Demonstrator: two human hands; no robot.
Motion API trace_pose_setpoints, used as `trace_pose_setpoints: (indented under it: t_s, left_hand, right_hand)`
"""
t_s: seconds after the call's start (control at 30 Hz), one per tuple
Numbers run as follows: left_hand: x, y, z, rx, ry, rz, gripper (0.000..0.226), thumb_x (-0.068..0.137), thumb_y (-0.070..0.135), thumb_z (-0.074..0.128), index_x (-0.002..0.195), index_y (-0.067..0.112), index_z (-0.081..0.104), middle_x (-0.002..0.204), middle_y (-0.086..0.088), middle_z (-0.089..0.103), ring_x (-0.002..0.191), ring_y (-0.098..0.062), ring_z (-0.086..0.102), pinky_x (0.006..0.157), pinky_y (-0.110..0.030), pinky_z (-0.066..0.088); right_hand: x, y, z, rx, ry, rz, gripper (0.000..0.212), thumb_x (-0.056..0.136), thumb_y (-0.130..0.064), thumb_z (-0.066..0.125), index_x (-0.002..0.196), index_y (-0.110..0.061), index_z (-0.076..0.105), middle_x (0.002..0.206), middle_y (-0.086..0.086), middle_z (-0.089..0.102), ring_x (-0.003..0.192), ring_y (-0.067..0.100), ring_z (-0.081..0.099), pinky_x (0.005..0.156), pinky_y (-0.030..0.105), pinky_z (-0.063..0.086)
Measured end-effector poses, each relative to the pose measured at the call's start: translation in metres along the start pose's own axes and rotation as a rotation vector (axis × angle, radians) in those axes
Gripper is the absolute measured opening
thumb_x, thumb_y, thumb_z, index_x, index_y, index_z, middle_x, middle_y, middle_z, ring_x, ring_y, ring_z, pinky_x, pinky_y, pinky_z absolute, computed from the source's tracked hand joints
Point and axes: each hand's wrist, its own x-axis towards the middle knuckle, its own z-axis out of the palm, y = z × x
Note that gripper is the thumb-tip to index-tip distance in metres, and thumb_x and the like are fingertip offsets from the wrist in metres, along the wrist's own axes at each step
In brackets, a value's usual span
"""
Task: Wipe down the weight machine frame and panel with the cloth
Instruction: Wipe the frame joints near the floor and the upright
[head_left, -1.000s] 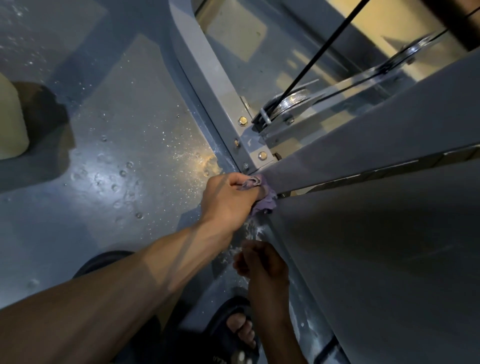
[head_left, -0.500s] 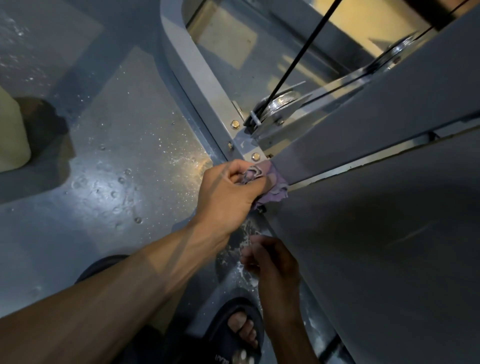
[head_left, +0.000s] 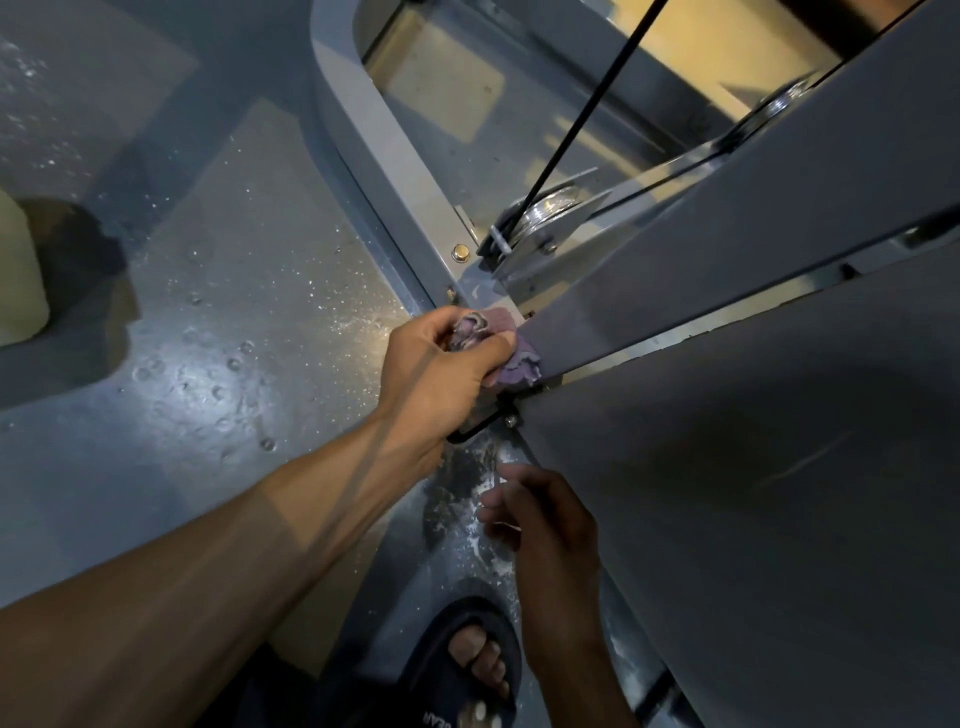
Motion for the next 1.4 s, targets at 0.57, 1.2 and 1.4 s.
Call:
trace_pose_setpoints:
  t_s: [0.57,1.2,1.4]
  left_hand:
    - [-0.018,0.031,0.007,0.026,-0.157,0.249,0.02,0.082,0.01,0.084,0.099,0.013,0.074,0.097,-0.007,0.076,0.09,-0.021,0.075,0.083,-0.04,0.063]
    - [-0.026,0.017,0.008,0.241,-0.103,0.269,0.017,0.081,0.018,0.085,0.091,0.019,0.071,0.085,0.003,0.076,0.079,-0.014,0.074,0.069,-0.035,0.062]
    - [-0.033,0.029,0.011,0.262,-0.109,0.335,0.02,0.08,0.021,0.086,0.092,0.016,0.071,0.087,0.005,0.076,0.081,-0.013,0.074,0.066,-0.026,0.06]
  right_hand:
    - [-0.006,-0.024,0.004,0.058,0.029,-0.077,0.016,0.097,0.0,0.057,0.096,-0.008,0.071,0.076,0.013,0.073,0.067,0.021,0.069,0.068,0.036,0.056]
    - [-0.009,-0.042,-0.003,0.092,0.069,-0.199,0.04,0.08,-0.027,0.063,0.119,-0.023,0.07,0.116,-0.007,0.076,0.113,0.007,0.069,0.101,0.04,0.054]
    - [-0.011,-0.047,-0.004,0.121,0.113,-0.264,0.039,0.076,-0.024,0.063,0.115,-0.027,0.069,0.118,-0.015,0.075,0.113,0.002,0.068,0.093,0.022,0.053]
